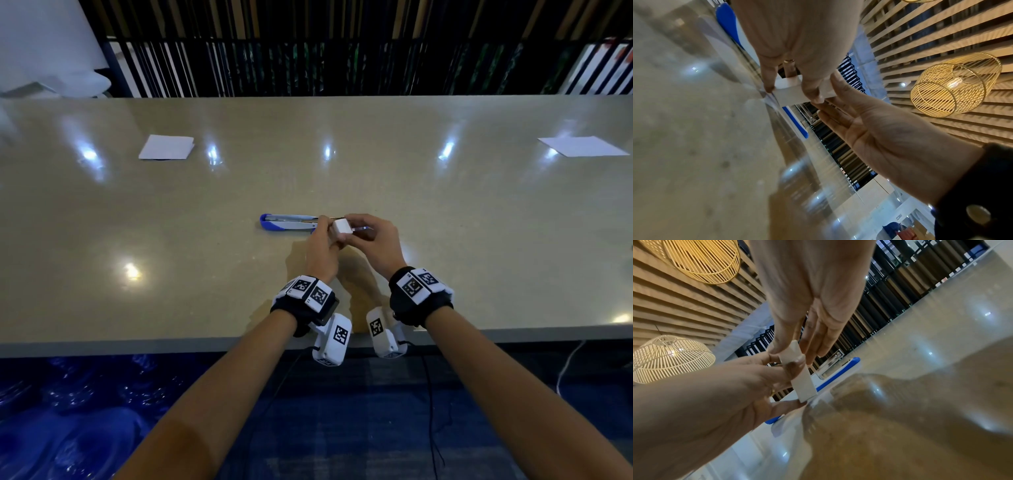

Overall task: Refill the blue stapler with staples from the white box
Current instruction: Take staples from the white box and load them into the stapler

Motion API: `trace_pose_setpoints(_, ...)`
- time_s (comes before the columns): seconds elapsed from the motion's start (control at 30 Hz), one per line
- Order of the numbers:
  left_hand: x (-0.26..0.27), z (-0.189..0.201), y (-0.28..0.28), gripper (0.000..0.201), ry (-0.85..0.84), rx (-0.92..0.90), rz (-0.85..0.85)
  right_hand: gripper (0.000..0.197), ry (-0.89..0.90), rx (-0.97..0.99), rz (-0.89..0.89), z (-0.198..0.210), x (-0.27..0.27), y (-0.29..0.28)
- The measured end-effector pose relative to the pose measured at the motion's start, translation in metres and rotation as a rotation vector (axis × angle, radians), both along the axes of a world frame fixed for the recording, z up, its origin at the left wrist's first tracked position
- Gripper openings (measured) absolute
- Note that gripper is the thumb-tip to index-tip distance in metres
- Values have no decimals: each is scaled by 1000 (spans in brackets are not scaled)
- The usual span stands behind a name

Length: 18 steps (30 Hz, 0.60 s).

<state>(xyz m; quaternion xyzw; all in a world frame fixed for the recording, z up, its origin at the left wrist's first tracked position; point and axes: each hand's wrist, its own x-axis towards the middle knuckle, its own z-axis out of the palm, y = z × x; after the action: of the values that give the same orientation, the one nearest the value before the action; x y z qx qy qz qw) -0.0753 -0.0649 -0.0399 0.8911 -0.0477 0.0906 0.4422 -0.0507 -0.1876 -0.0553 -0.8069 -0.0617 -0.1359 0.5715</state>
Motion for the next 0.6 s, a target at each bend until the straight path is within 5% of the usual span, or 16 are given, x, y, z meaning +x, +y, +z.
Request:
trace_pose_setpoints(0.27,16,-8,-5,17,-32,-266,-6,28,-16,46,-22,7,3,6)
trace_pose_setpoints(0.6,29,-16,-5,25,-79,-382,23,27,-53,-78,-50,17,11,18)
